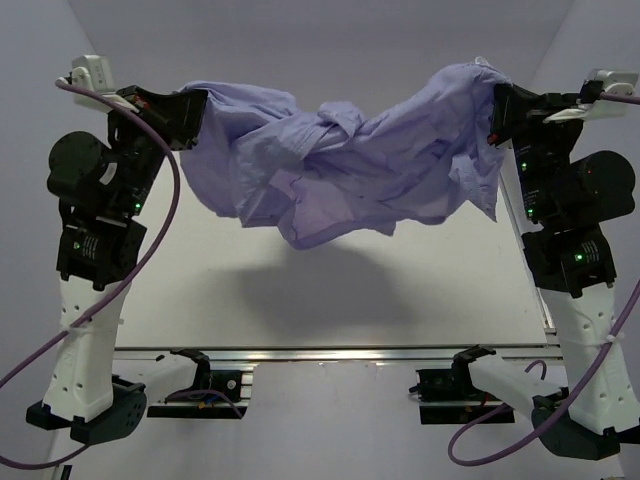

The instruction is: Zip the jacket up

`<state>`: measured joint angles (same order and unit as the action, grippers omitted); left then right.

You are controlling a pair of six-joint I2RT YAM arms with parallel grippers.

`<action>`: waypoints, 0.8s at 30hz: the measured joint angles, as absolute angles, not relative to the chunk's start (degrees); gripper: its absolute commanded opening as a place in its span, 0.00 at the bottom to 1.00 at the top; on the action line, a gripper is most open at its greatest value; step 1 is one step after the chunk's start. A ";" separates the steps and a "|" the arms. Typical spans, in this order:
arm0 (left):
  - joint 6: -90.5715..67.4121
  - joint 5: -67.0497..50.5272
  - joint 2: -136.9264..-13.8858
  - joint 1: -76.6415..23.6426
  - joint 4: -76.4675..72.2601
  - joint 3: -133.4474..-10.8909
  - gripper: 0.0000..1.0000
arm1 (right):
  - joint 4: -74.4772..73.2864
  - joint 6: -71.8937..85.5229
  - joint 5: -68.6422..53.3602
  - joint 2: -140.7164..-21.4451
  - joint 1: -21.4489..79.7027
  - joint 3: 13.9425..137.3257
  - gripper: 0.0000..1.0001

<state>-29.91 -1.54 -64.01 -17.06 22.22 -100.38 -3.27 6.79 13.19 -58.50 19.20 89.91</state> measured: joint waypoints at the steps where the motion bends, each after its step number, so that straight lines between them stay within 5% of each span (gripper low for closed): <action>1: -29.87 -1.63 -63.57 -17.06 22.20 -100.84 0.00 | -3.75 6.31 13.15 -58.13 19.20 90.17 0.00; 17: -31.11 -6.37 -52.84 -17.06 22.39 -104.51 0.00 | -10.66 5.54 0.97 -49.10 19.20 102.19 0.00; 24: -35.83 0.16 -50.24 -17.12 21.39 -94.06 0.00 | -9.78 6.11 10.11 -45.65 19.20 90.74 0.00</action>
<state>-35.83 0.16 -50.24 -17.12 21.39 -94.06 -9.78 6.11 10.11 -45.65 19.20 90.74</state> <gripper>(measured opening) 0.022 0.023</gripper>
